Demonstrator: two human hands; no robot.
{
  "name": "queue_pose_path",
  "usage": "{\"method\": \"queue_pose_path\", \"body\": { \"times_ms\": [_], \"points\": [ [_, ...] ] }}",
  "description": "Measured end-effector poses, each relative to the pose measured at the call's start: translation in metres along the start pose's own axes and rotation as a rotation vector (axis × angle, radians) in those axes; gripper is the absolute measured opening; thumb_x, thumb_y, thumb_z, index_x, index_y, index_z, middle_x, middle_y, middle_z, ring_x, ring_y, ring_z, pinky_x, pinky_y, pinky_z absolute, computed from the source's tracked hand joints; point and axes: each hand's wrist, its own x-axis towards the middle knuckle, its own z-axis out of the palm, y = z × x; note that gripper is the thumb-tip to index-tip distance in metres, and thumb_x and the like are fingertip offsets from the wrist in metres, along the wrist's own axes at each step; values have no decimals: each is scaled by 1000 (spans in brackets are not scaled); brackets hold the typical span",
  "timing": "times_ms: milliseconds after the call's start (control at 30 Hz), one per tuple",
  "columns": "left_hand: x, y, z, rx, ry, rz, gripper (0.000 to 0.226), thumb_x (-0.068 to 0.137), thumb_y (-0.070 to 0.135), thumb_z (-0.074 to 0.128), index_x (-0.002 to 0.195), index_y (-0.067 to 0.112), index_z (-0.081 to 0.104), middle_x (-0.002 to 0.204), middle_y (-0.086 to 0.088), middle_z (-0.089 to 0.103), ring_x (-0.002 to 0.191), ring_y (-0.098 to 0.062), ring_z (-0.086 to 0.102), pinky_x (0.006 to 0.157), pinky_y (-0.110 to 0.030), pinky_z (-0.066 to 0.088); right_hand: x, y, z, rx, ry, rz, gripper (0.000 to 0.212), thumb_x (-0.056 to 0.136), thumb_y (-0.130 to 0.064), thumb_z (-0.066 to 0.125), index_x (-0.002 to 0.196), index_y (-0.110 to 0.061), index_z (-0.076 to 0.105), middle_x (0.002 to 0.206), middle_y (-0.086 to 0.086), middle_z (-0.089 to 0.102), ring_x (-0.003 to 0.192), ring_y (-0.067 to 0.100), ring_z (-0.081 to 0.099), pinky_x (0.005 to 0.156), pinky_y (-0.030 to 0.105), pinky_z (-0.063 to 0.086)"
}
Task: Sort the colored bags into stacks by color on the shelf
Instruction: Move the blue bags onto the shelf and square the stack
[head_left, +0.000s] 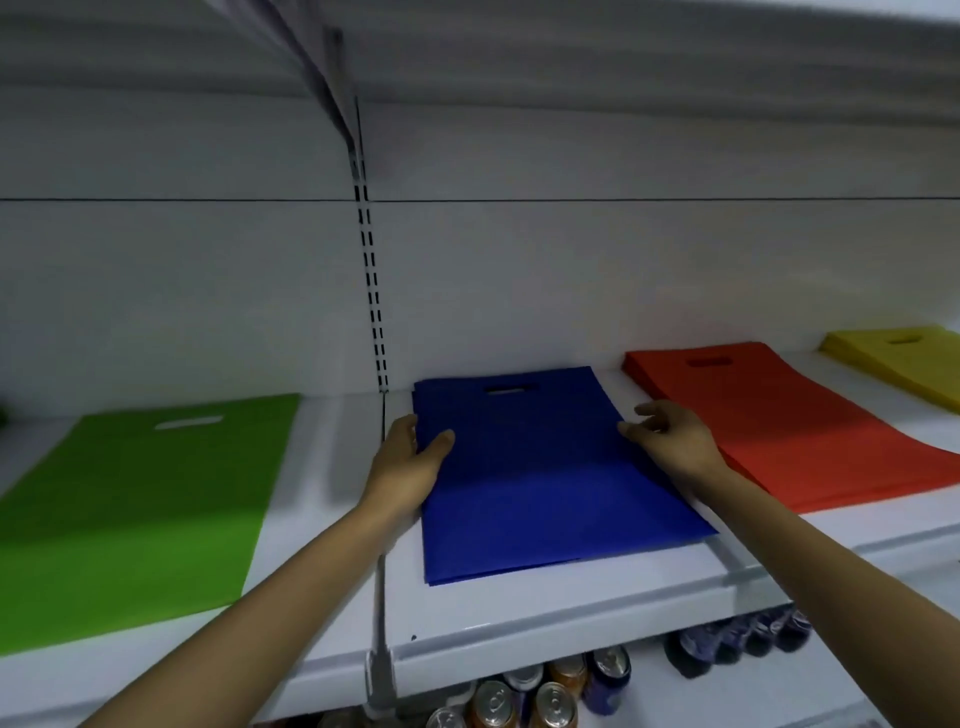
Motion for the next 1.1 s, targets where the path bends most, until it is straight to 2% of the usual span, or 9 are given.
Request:
{"method": "queue_pose_path", "body": {
  "times_ms": [100,200,433,533,600,700,900,1033,1100],
  "points": [
    [2,-3,9,14,39,4,63,93,38,58,147,22,30,150,1,36,131,-19,44,105,-32,40,3,5,1,49,9,-55,42,92,-32,61,129,-12,55,120,9,60,98,19,55,85,34,47],
    [1,-6,10,-1,70,16,61,92,41,59,146,23,35,148,4,40,130,-19,45,109,-42,40,12,3,4,20,-38,-76,41,93,-34,59,129,-13,57,122,8,61,104,21,57,90,37,49],
    [-2,-4,13,55,89,19,66,89,48,60,145,25,36,149,2,39,132,-19,44,108,-42,41,16,2,11,-99,-101,-164,38,96,-36,52,128,-17,59,130,3,60,111,19,57,87,30,43],
    [-17,0,11,375,41,137,78,84,56,61,149,28,28,154,4,28,141,-17,30,114,-31,28,5,-3,3,111,-155,-126,39,94,-36,57,128,-15,58,127,3,59,98,13,57,80,27,44],
    [-35,0,4,640,-25,233,94,72,68,62,150,31,23,159,3,15,146,-13,17,111,-24,20,-9,0,-8,173,-197,-150,49,87,-44,65,127,-17,57,129,0,58,103,11,57,85,27,46],
    [-61,-3,-4,906,-139,202,118,52,87,58,150,36,16,161,0,6,147,-15,12,114,-31,23,-38,11,-24,59,-282,-234,76,71,-61,71,135,-24,51,132,-10,48,119,6,46,96,26,40],
    [-81,-14,-3,997,-163,211,134,38,97,49,151,36,12,160,5,11,147,-12,10,117,-30,16,-77,21,-42,-80,-388,-316,114,36,-86,66,139,-48,35,143,-22,30,130,-2,31,104,23,33],
    [-84,-11,1,954,-72,199,112,55,81,60,150,35,22,160,3,15,145,-14,17,115,-32,22,-80,24,-45,-18,-347,-333,90,56,-67,76,135,-44,41,137,-24,39,124,-3,38,87,4,35],
    [-83,-10,3,953,-47,186,113,53,78,61,149,33,24,158,2,20,144,-15,21,114,-33,24,-78,26,-42,4,-306,-335,83,64,-58,79,136,-35,46,136,-21,42,122,-2,41,87,6,36]
  ]
}}
